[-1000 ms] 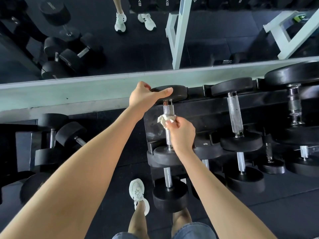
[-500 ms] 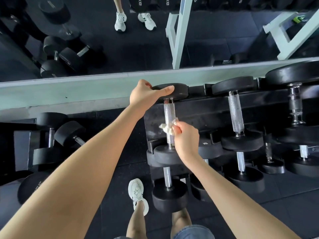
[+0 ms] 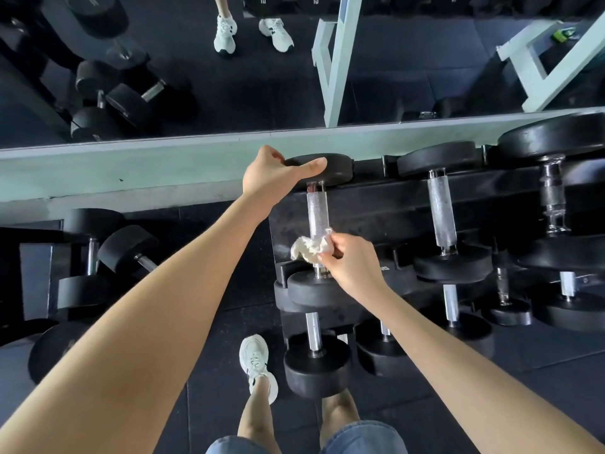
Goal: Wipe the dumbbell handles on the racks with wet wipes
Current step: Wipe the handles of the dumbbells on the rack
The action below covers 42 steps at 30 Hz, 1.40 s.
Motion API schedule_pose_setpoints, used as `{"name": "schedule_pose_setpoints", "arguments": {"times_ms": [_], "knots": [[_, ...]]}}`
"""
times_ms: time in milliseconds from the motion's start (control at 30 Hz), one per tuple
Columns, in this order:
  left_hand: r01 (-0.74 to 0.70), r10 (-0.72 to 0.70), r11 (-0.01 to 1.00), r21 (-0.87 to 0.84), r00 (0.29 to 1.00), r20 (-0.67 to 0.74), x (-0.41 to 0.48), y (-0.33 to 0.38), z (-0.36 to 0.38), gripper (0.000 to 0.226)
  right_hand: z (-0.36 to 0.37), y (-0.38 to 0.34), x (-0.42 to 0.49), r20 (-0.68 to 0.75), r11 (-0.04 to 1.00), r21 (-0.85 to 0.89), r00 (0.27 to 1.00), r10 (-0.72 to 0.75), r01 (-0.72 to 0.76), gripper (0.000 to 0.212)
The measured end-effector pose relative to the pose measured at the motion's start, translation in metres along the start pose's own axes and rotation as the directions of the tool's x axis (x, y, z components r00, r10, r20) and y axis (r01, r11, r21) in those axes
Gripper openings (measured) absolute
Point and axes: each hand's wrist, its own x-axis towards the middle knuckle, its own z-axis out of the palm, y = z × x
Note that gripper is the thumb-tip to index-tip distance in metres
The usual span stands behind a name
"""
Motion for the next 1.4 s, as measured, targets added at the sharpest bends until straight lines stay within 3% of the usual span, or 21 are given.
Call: {"name": "schedule_pose_setpoints", "arguments": {"times_ms": [100, 267, 400, 533, 633, 767, 833, 933, 1033, 1167, 1300, 1400], "knots": [[-0.001, 0.001, 1.0, 0.01, 1.0, -0.007, -0.001, 0.003, 0.0, 0.072, -0.001, -0.001, 0.006, -0.011, 0.991, 0.105, 0.996, 0.09, -0.089, 0.031], [0.009, -0.009, 1.0, 0.006, 1.0, 0.005, -0.001, 0.002, -0.002, 0.072, 0.001, 0.0, -0.004, -0.071, 0.991, -0.02, 0.989, 0.133, -0.135, 0.051], [0.011, -0.011, 1.0, 0.012, 1.0, 0.012, 0.0, 0.003, -0.002, 0.071, -0.012, 0.012, 0.006, 0.082, 0.972, 0.0, 0.969, 0.234, -0.235, 0.045], [0.017, -0.017, 1.0, -0.004, 1.0, 0.004, 0.0, 0.002, -0.002, 0.071, -0.017, 0.013, 0.015, 0.229, 0.959, 0.147, 0.952, 0.204, -0.241, 0.028], [0.02, -0.019, 1.0, -0.007, 1.0, 0.022, 0.001, 0.001, -0.005, 0.073, -0.017, 0.014, -0.006, 0.245, 0.972, 0.102, 0.953, 0.18, -0.21, 0.041], [0.009, -0.009, 1.0, 0.009, 1.0, 0.014, 0.001, 0.001, -0.003, 0.075, -0.014, -0.005, -0.013, 0.284, 0.95, 0.156, 0.934, 0.219, -0.27, 0.039], [0.009, -0.009, 1.0, 0.002, 1.0, 0.002, 0.0, 0.001, -0.002, 0.075, -0.005, -0.015, -0.01, 0.221, 0.94, 0.164, 0.94, 0.259, -0.298, 0.04], [0.019, -0.019, 1.0, -0.02, 1.0, 0.003, -0.001, 0.0, -0.001, 0.076, 0.011, -0.024, -0.006, 0.001, 0.934, 0.004, 0.934, 0.357, -0.357, 0.032], [0.019, -0.019, 1.0, -0.009, 1.0, 0.0, 0.002, -0.001, -0.001, 0.076, 0.022, -0.025, -0.007, -0.122, 0.941, -0.035, 0.936, 0.331, -0.338, 0.022], [0.014, -0.014, 1.0, 0.0, 1.0, -0.005, 0.005, -0.002, -0.001, 0.075, 0.017, -0.032, 0.013, -0.203, 0.947, 0.155, 0.929, 0.31, -0.283, 0.033], [0.005, -0.005, 1.0, -0.011, 1.0, 0.002, 0.005, -0.003, -0.002, 0.074, 0.0, -0.044, 0.045, -0.145, 0.847, 0.454, 0.915, 0.376, -0.277, 0.05], [0.003, -0.003, 1.0, -0.018, 1.0, 0.003, 0.004, -0.002, -0.003, 0.073, 0.0, -0.038, 0.043, -0.155, 0.855, 0.476, 0.937, 0.314, -0.207, 0.031]]}}
